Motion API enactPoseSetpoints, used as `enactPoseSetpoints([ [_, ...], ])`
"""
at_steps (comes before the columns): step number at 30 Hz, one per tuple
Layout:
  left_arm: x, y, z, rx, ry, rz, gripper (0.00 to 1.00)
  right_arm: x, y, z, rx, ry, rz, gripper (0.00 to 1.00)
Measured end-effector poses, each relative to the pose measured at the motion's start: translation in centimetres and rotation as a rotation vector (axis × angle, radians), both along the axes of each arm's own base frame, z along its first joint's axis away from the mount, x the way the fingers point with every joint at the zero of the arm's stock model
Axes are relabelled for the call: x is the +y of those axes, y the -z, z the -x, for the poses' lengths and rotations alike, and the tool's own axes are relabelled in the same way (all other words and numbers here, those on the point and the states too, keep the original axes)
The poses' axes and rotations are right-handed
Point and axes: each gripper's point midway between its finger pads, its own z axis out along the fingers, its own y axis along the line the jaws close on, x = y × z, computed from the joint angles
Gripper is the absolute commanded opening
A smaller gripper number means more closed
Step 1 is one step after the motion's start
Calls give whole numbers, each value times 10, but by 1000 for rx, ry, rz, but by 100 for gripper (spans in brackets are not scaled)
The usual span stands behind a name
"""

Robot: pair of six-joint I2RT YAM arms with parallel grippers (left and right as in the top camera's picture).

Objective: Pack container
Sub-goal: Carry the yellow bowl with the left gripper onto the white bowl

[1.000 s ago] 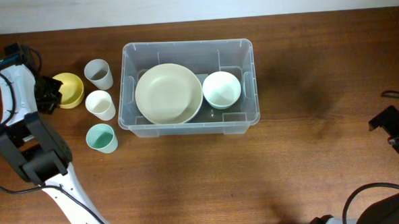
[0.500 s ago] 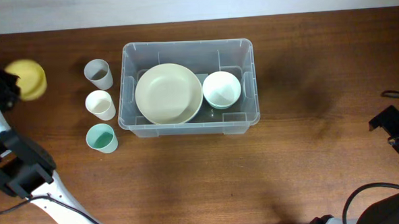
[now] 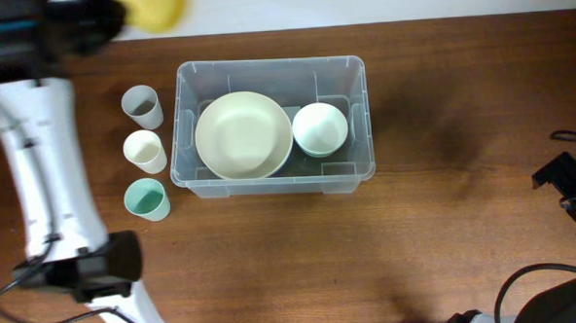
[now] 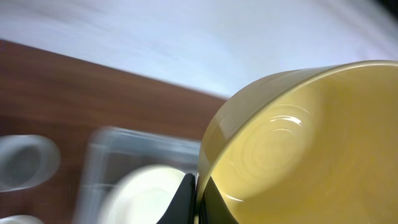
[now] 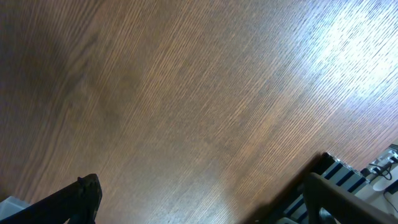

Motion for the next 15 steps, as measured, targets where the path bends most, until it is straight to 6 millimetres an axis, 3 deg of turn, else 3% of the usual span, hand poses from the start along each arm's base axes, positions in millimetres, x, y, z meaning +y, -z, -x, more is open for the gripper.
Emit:
enactPoseSetpoints([
  [3, -69, 21, 6, 36, 161, -31, 1, 0, 0, 0, 0, 1, 0, 99],
  [8, -158, 71, 18, 122, 330, -107, 1, 0, 0, 0, 0, 0, 0, 99],
  [11, -198, 105, 25, 176, 402, -146, 1, 0, 0, 0, 0, 1, 0, 99],
  [15, -227, 149, 30, 258, 455, -181, 1, 0, 0, 0, 0, 0, 0, 99],
])
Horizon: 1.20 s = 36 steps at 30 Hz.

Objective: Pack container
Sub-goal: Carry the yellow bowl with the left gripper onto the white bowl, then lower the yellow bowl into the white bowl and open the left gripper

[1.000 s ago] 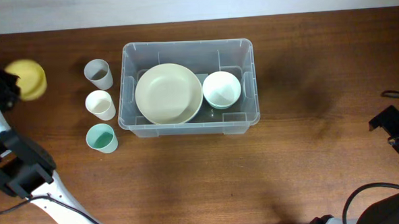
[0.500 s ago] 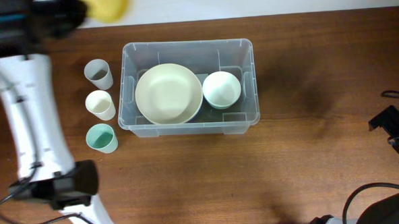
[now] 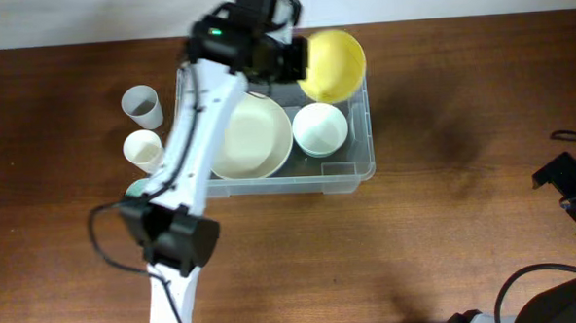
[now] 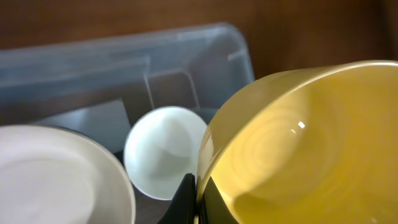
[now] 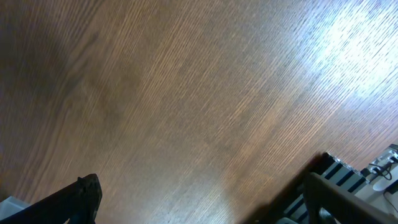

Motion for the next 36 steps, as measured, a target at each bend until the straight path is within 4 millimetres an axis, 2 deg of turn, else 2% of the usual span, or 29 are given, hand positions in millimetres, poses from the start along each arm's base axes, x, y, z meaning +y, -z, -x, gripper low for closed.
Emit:
enactPoseSetpoints([
  [3, -5, 31, 2, 60, 8, -44, 1, 0, 0, 0, 0, 0, 0, 99],
  [6, 1, 62, 1, 121, -9, -100, 1, 0, 0, 0, 1, 0, 0, 99],
  [12, 14, 93, 1, 183, -34, -173, 1, 0, 0, 0, 0, 0, 0, 99],
  [17, 23, 101, 7, 214, -47, -220, 1, 0, 0, 0, 0, 0, 0, 99],
  [26, 27, 105, 9, 227, -52, -244, 1, 0, 0, 0, 0, 0, 0, 99],
  [34, 28, 140, 11, 293, -47, -276, 1, 0, 0, 0, 1, 0, 0, 99],
  [36, 27, 142, 11, 297, -45, -276, 6, 0, 0, 0, 0, 0, 0, 99],
])
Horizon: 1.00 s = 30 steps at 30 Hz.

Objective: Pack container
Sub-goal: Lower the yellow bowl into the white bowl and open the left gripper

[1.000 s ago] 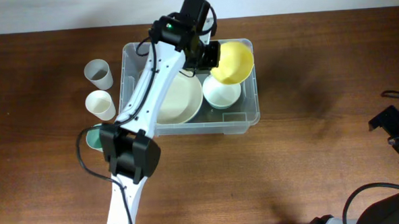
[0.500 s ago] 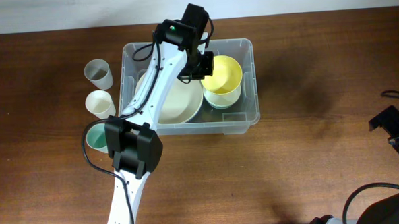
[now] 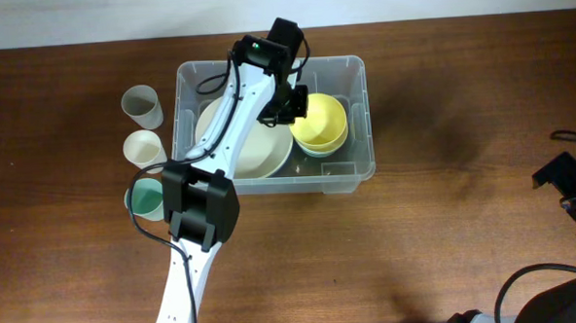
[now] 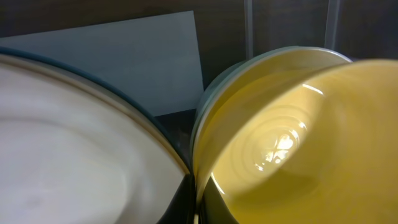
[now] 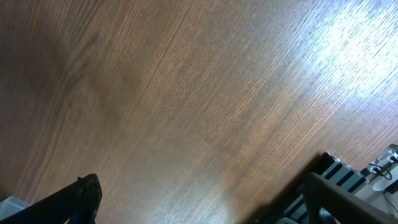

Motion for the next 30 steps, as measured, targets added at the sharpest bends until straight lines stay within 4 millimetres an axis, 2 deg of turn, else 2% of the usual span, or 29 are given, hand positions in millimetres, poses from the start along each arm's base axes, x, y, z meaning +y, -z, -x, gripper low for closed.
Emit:
enactPoseSetpoints([
  [3, -1, 0, 0, 0, 3, 2, 15, 0, 0, 0, 0, 0, 0, 99],
  [12, -4, 0, 0, -2, 4, 9, 16, 0, 0, 0, 0, 0, 0, 99],
  [16, -12, -3, -3, -12, 13, 54, 16, 0, 0, 0, 0, 0, 0, 99],
  [21, -16, -5, -5, -14, 17, 84, 2, 0, 0, 0, 0, 0, 0, 99],
  [30, -18, -5, -4, -7, 19, 102, 1, 0, 0, 0, 0, 0, 0, 99],
])
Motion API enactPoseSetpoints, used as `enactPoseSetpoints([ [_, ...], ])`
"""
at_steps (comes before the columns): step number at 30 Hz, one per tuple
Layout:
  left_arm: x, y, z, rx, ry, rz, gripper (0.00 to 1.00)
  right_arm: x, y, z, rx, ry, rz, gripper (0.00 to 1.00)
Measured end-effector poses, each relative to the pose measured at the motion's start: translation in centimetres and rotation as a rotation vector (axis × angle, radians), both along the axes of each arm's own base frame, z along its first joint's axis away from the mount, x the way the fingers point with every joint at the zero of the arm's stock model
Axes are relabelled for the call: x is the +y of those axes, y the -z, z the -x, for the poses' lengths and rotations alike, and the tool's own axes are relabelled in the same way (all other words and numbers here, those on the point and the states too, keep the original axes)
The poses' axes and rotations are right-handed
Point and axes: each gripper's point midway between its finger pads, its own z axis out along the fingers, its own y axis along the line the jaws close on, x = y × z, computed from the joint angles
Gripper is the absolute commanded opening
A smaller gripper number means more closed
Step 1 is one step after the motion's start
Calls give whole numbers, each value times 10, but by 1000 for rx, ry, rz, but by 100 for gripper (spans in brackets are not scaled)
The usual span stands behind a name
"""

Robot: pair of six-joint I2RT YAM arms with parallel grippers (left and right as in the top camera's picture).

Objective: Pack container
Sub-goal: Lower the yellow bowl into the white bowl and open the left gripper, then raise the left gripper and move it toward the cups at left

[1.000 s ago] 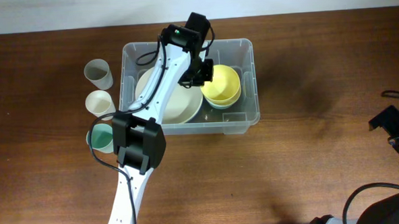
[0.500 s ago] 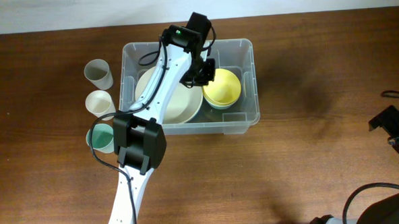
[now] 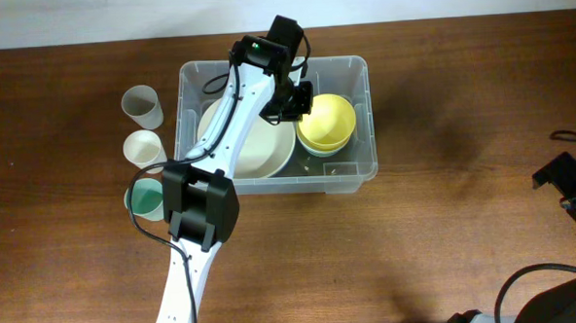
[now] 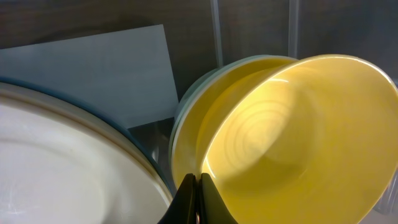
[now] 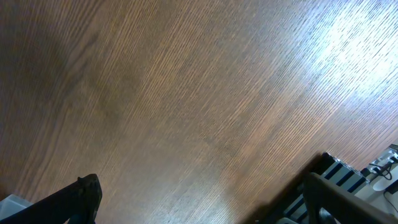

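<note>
A clear plastic container (image 3: 355, 168) stands mid-table with a cream plate (image 3: 243, 144) in its left half. In its right half a yellow bowl (image 3: 326, 120) rests tilted inside a pale green bowl (image 4: 185, 118). My left gripper (image 3: 296, 97) reaches into the container and is shut on the yellow bowl's (image 4: 298, 143) left rim, its fingers (image 4: 186, 200) pressed together between plate (image 4: 56, 180) and bowl. My right gripper (image 5: 202, 190) hangs open over bare wood at the table's right edge (image 3: 565, 175), holding nothing.
Three cups stand in a column left of the container: grey (image 3: 142, 106), cream (image 3: 144, 148) and teal (image 3: 146, 199), the teal one partly behind the left arm. The left arm stretches from the front left up over the plate. Brown tabletop lies right of the container.
The left wrist camera has drawn back a little, so more of the pale green bowl's rim shows under the yellow bowl. The container sits a touch further right. My grip is unchanged.
The yellow bowl was held in my left gripper off the table's far left corner, with plate and pale green bowl in the container. Then it was above the container's right end. Then it sat in the pale green bowl, where it remains, still gripped. The right arm stayed still.
</note>
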Motion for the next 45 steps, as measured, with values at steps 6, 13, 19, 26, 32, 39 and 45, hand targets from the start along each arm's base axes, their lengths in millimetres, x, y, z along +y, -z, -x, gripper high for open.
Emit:
enactPoseSetpoints([
  [6, 0, 0, 0, 1, 0, 1, 6, 0, 0, 0, 0, 0, 0, 99],
  [13, 0, 0, 0, 3, 0, 3, 9, 0, 0, 0, 0, 0, 0, 99],
  [19, 3, 1, 2, 14, -4, -2, 9, 0, 0, 0, 0, -1, 0, 99],
  [26, 11, 1, 0, 24, -19, -7, 10, 0, 0, 0, 0, 0, 0, 99],
  [32, 11, 1, 0, 24, -22, -6, 16, 0, 0, 0, 0, 0, 0, 99],
  [39, 10, -12, -10, -29, 0, 10, 26, 0, 0, 0, 0, 0, 0, 99],
  [45, 38, -89, -44, -255, -30, 6, 82, 0, 0, 0, 0, 0, 0, 99],
])
